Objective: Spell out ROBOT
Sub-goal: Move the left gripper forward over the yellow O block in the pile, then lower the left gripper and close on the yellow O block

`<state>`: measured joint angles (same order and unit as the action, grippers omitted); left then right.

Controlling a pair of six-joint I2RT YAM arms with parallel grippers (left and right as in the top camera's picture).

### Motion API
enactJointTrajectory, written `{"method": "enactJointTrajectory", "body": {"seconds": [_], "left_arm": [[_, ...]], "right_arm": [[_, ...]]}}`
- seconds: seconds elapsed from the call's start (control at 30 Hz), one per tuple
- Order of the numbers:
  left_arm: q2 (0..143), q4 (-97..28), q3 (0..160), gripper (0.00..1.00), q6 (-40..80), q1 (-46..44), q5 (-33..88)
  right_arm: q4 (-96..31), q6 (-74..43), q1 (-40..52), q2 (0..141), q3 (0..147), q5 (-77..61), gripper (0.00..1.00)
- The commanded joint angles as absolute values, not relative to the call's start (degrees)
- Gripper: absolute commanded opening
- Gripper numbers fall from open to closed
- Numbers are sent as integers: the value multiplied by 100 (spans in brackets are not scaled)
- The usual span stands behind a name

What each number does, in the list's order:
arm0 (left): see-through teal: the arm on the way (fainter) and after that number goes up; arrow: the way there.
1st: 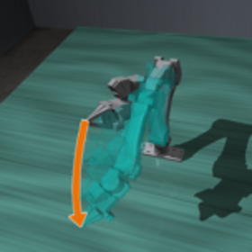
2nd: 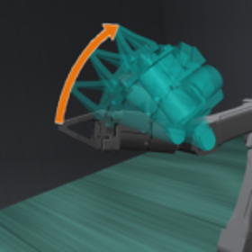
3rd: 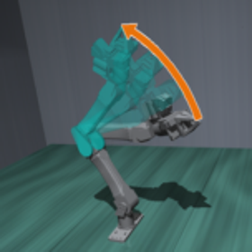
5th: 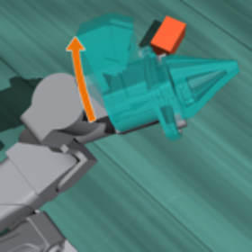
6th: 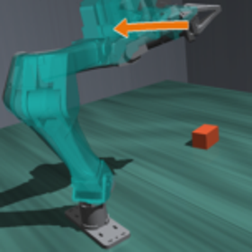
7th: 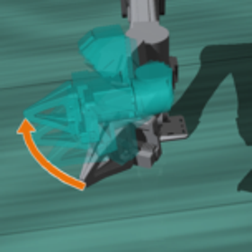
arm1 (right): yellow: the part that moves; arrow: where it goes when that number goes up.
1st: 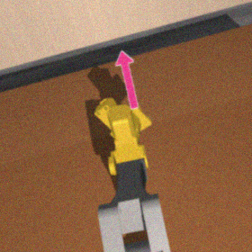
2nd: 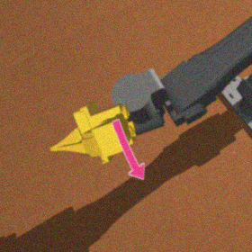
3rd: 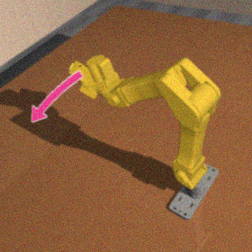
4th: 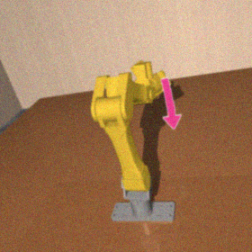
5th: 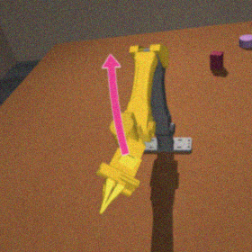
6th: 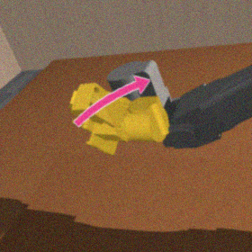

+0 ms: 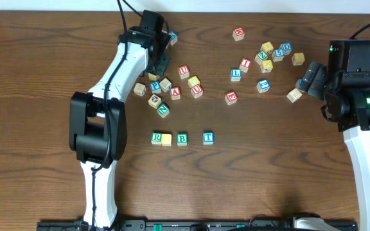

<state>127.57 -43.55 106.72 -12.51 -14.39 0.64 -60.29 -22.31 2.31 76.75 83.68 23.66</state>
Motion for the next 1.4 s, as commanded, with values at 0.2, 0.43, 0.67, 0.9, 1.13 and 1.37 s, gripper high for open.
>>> {"method": "enactJointTrajectory", "body": {"seconds": [0.2, 0.43, 0.67, 0.9, 1.13, 1.37], "left_arm": [[12794, -4316, 10827, 50, -1282, -1400, -64], [12927, -4311, 10794, 50, -1282, -1400, -62], [13032, -4309, 10790, 48, -1284, -1396, -62], [13242, -4311, 10785, 48, -1284, -1393, -62], [13277, -4272, 10785, 48, -1284, -1393, -62], [13279, -4252, 10711, 43, -1282, -1391, -47]], "right_arm": [[-6025, -2180, 213, 7662, 8453, 2449, 99], [-6025, -2180, 213, 7662, 8453, 2447, 99], [-6025, -2180, 213, 7662, 8453, 2447, 99], [-6025, -2180, 213, 7662, 8453, 2447, 99], [-6025, -2178, 213, 7662, 8453, 2447, 99], [-6027, -2178, 213, 7662, 8453, 2449, 99]]}}
